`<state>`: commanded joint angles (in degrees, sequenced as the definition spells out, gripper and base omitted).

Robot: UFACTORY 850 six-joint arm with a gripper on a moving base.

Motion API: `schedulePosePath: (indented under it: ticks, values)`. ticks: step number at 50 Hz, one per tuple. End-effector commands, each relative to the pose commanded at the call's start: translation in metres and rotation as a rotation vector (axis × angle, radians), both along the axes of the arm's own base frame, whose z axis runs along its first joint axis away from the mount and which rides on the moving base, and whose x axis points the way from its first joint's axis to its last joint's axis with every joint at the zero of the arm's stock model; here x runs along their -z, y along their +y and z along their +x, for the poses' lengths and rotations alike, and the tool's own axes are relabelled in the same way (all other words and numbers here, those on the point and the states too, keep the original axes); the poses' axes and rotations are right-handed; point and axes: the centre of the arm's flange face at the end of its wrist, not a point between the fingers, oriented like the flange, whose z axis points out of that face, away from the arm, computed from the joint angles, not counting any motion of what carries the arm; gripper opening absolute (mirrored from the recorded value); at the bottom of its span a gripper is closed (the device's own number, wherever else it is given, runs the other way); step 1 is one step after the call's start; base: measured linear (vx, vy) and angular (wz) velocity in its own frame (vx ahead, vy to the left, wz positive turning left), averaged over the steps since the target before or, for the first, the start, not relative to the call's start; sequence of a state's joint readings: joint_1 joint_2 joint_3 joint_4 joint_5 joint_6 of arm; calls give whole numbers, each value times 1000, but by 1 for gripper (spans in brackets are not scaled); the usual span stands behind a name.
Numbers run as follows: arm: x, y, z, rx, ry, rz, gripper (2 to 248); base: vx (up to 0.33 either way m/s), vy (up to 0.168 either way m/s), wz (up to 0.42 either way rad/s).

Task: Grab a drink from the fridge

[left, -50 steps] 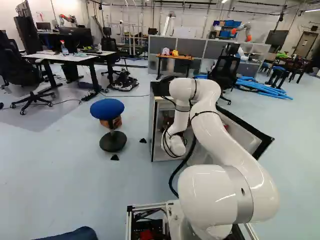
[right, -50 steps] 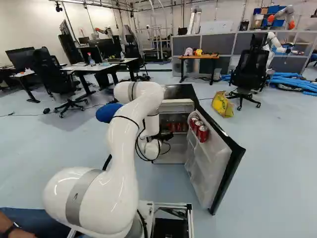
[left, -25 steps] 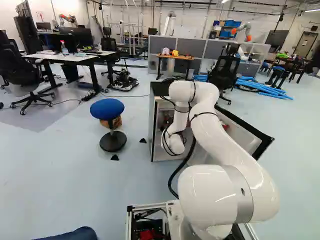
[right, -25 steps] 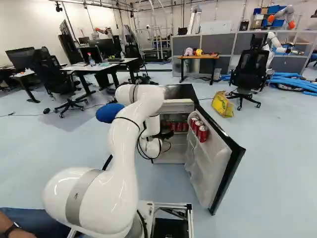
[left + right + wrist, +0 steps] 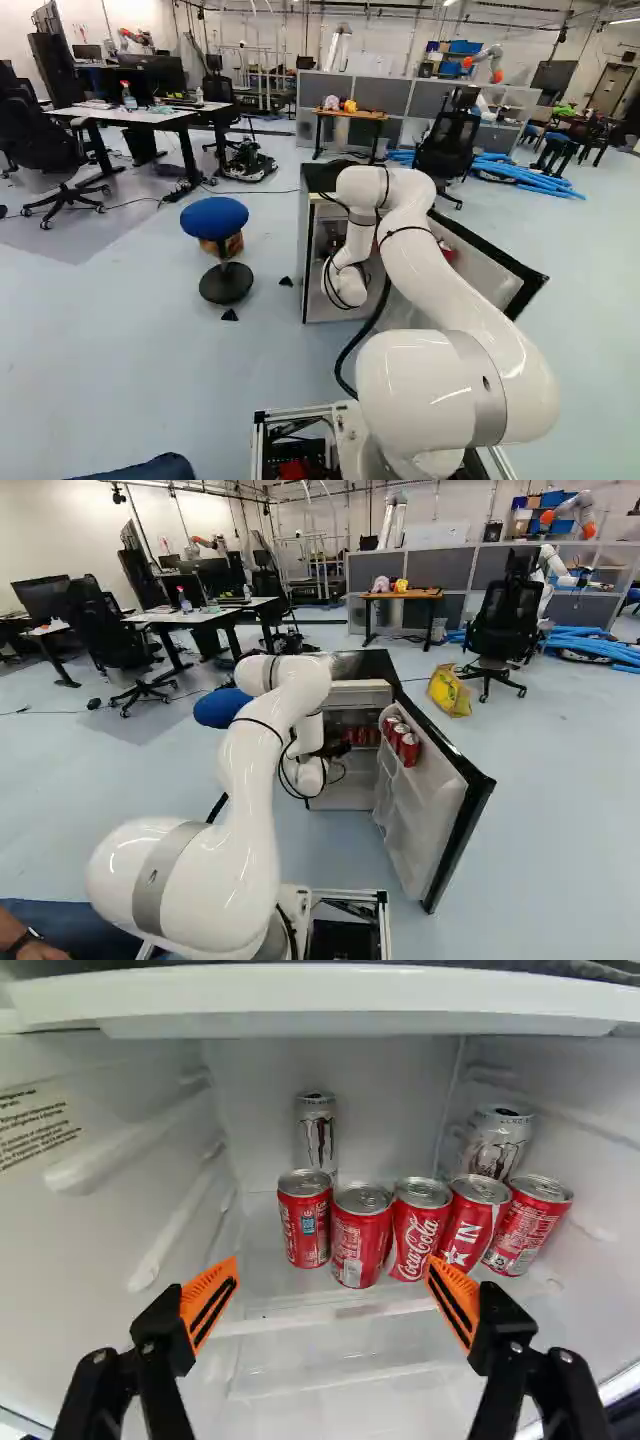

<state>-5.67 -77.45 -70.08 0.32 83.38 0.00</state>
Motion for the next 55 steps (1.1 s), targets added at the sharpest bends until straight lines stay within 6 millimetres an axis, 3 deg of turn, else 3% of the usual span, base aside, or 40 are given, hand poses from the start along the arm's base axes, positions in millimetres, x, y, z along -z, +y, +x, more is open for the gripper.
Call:
schedulePosePath:
  ticks: [12, 13, 17, 18, 23, 24, 29, 44, 49, 50, 55]
  values:
    - [0, 0, 0, 0, 0, 0, 242, 0, 0, 0]
    - [0, 0, 0, 0, 0, 0, 228, 0, 0, 0]
    - [0, 0, 0, 0, 0, 0, 228, 0, 0, 0]
    - [0, 0, 0, 0, 0, 0, 216, 0, 0, 0]
    - [0, 0, 0, 0, 0, 0, 216, 0, 0, 0]
    - [0, 0, 0, 0, 0, 0, 204, 0, 0, 0]
    - [0, 0, 0, 0, 0, 0, 198, 0, 0, 0]
    - [0, 0, 0, 0, 0, 0, 200, 0, 0, 0]
    - [0, 0, 0, 0, 0, 0, 191, 0, 0, 0]
    - [0, 0, 0, 0, 0, 0, 179, 0, 0, 0]
    - [0, 0, 0, 0, 0, 0, 181, 0, 0, 0]
